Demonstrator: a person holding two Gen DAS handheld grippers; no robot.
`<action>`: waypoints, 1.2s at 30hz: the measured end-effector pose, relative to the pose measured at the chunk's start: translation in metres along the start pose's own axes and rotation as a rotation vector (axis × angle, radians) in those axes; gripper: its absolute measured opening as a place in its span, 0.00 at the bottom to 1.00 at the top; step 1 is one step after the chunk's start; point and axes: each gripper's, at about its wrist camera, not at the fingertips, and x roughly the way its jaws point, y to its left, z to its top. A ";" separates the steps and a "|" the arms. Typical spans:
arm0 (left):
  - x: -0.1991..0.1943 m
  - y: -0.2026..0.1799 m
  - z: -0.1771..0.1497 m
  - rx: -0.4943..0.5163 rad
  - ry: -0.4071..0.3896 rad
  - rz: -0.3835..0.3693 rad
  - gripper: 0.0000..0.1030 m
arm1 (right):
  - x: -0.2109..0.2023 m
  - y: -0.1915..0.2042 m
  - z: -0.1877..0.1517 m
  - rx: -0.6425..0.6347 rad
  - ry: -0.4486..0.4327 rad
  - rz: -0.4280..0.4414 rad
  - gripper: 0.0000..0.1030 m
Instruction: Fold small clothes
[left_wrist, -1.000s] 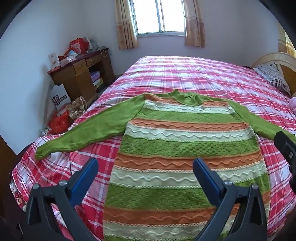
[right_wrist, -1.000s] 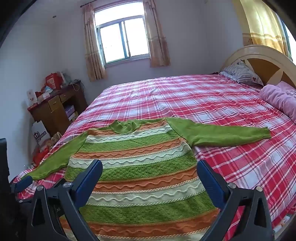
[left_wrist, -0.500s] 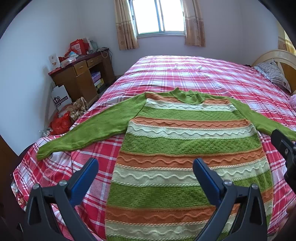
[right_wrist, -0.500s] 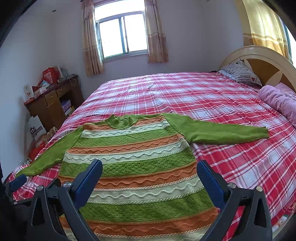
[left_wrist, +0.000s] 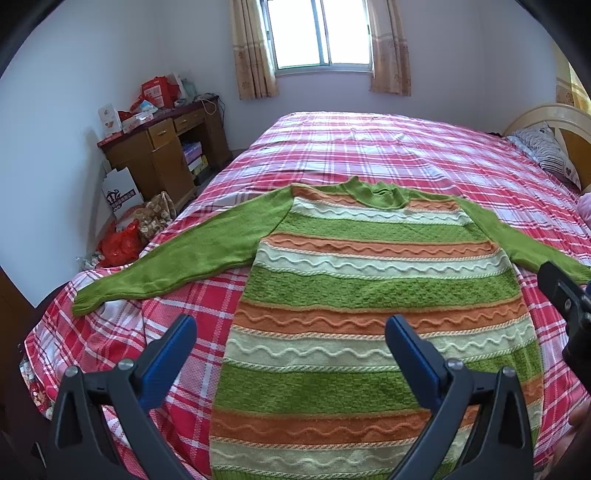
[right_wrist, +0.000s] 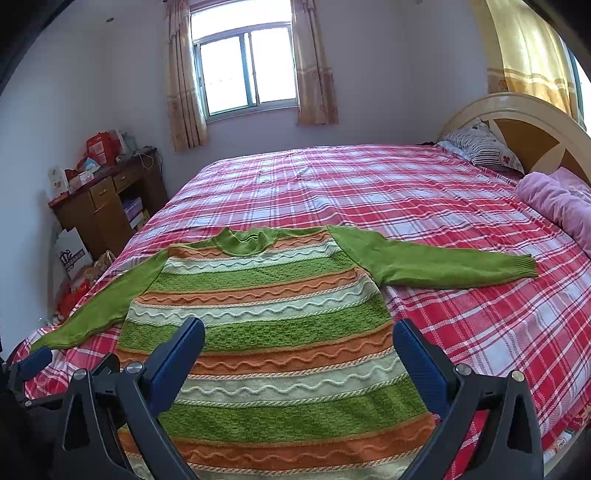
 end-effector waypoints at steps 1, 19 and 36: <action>0.000 0.000 0.000 0.000 0.001 0.000 1.00 | 0.000 0.000 0.000 0.001 0.000 0.000 0.99; 0.002 0.005 -0.001 -0.009 0.009 -0.007 1.00 | 0.002 0.000 -0.002 0.003 0.005 0.005 0.99; 0.002 0.003 -0.002 -0.007 0.011 -0.007 1.00 | 0.003 -0.002 -0.003 0.010 0.014 0.007 0.99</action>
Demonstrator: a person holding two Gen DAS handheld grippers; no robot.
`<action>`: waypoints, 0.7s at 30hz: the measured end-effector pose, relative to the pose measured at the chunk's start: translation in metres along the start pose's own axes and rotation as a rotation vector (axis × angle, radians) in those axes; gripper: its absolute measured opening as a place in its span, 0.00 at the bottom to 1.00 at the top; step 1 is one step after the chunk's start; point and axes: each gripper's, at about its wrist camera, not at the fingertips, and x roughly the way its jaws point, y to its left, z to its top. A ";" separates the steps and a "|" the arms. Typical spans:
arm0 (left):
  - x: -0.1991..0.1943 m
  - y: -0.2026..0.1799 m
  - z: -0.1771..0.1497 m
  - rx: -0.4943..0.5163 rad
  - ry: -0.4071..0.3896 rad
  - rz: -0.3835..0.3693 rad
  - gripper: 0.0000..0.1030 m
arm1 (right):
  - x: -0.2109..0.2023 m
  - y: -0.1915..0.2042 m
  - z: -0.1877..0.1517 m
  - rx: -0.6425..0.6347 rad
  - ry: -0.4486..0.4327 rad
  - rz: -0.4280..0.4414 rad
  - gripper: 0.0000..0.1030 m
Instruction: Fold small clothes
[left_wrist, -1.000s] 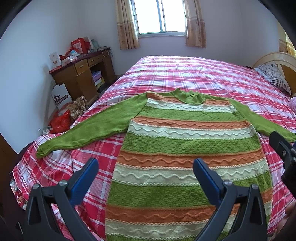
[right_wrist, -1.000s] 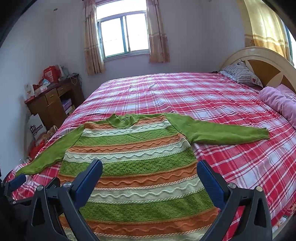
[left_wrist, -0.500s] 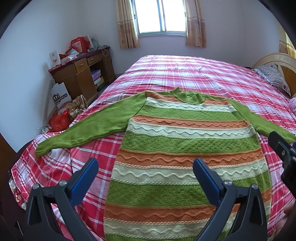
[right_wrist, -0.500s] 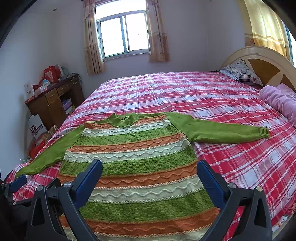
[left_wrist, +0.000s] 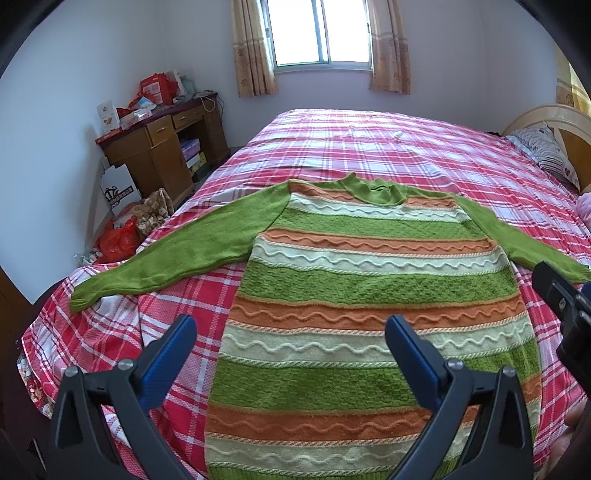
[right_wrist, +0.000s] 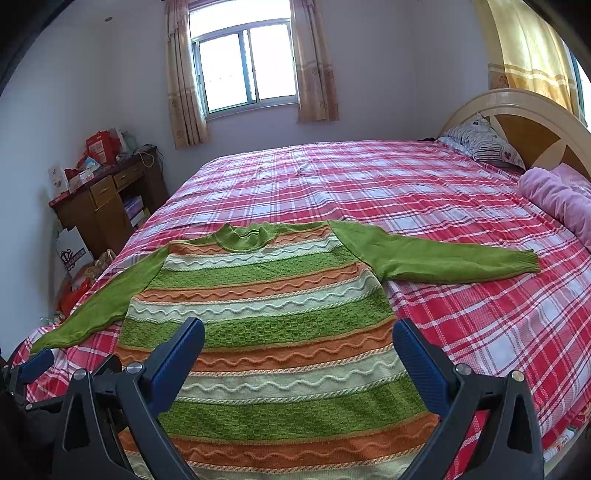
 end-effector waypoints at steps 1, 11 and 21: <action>0.000 0.000 0.000 0.000 0.001 0.000 1.00 | 0.000 0.000 0.000 0.001 0.001 0.000 0.99; 0.010 -0.007 0.000 0.010 0.021 0.000 1.00 | 0.011 -0.003 -0.002 0.004 0.025 -0.003 0.99; 0.040 -0.011 -0.005 0.011 0.011 -0.007 1.00 | 0.044 -0.026 -0.007 0.048 0.045 0.012 0.99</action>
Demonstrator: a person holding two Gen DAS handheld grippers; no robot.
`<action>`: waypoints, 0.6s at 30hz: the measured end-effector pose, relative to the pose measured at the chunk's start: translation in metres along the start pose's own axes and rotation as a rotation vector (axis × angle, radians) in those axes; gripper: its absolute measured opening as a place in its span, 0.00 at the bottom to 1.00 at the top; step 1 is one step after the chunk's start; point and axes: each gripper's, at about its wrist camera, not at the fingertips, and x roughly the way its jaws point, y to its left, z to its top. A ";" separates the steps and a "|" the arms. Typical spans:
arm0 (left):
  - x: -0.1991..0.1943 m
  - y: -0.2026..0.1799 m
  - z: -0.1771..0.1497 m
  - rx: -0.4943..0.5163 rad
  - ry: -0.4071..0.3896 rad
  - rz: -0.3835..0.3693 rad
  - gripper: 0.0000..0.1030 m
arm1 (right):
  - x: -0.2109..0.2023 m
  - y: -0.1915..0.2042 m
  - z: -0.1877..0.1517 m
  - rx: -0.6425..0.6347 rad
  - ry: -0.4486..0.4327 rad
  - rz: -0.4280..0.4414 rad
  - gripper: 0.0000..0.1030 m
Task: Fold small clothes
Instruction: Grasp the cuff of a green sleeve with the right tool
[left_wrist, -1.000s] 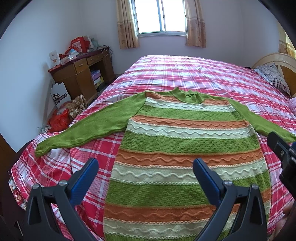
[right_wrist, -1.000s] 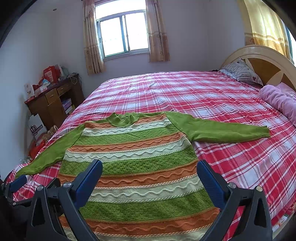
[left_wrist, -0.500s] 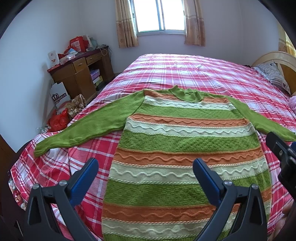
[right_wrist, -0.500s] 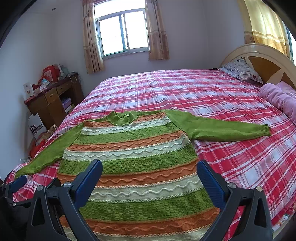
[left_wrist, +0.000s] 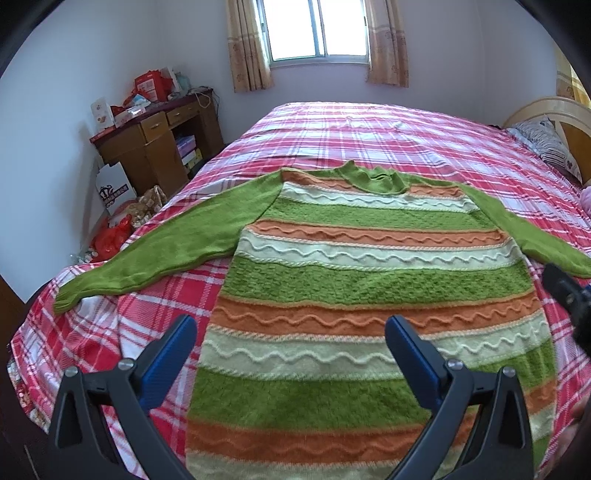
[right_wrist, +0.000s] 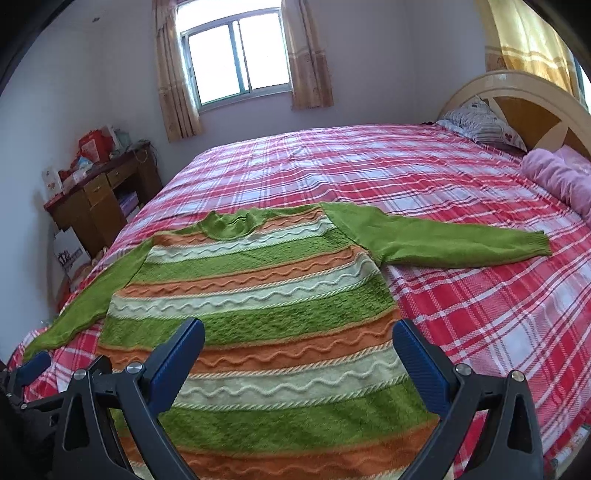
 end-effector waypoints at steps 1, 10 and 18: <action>0.005 0.001 0.001 -0.009 -0.002 -0.005 1.00 | 0.005 -0.008 0.002 0.016 0.007 0.003 0.99; 0.058 0.007 0.008 -0.068 0.059 0.055 1.00 | 0.048 -0.163 0.034 0.330 0.072 -0.021 0.42; 0.092 0.009 0.003 -0.148 0.069 0.083 1.00 | 0.060 -0.372 0.042 0.754 -0.060 -0.232 0.41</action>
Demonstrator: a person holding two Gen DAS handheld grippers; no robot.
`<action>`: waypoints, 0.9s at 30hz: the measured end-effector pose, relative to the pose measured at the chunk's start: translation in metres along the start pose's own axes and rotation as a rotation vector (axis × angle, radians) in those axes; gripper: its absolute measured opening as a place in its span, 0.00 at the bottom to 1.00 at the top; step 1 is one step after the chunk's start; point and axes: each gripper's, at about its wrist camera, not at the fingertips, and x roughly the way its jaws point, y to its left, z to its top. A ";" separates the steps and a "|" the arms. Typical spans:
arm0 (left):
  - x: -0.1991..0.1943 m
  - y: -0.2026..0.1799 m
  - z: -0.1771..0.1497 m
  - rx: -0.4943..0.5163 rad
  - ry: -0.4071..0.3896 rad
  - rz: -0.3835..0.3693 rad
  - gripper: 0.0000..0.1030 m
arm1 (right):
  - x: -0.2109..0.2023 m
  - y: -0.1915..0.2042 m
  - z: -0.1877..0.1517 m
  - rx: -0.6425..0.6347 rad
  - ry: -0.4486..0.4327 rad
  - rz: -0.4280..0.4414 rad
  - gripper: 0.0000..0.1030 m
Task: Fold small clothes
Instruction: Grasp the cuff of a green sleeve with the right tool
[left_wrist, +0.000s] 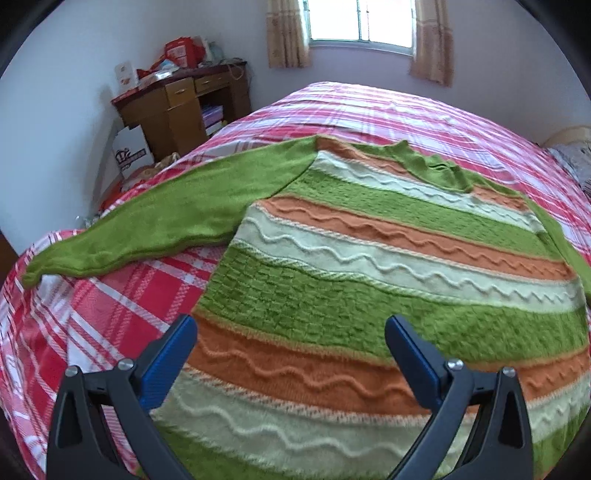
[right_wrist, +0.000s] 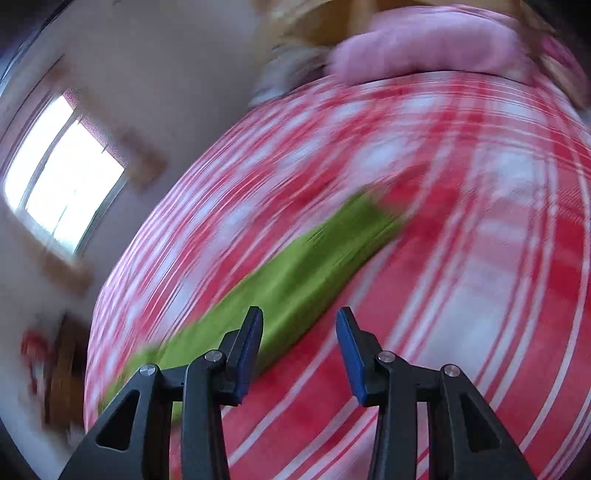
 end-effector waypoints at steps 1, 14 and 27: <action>0.003 0.000 -0.001 -0.011 0.004 0.003 1.00 | 0.006 -0.009 0.007 0.016 0.001 -0.021 0.41; 0.008 -0.003 -0.012 -0.034 -0.038 -0.015 1.00 | 0.073 0.001 0.036 -0.005 0.018 -0.003 0.24; 0.010 -0.002 -0.012 -0.038 -0.048 -0.024 1.00 | 0.011 0.037 0.026 -0.062 0.029 0.149 0.07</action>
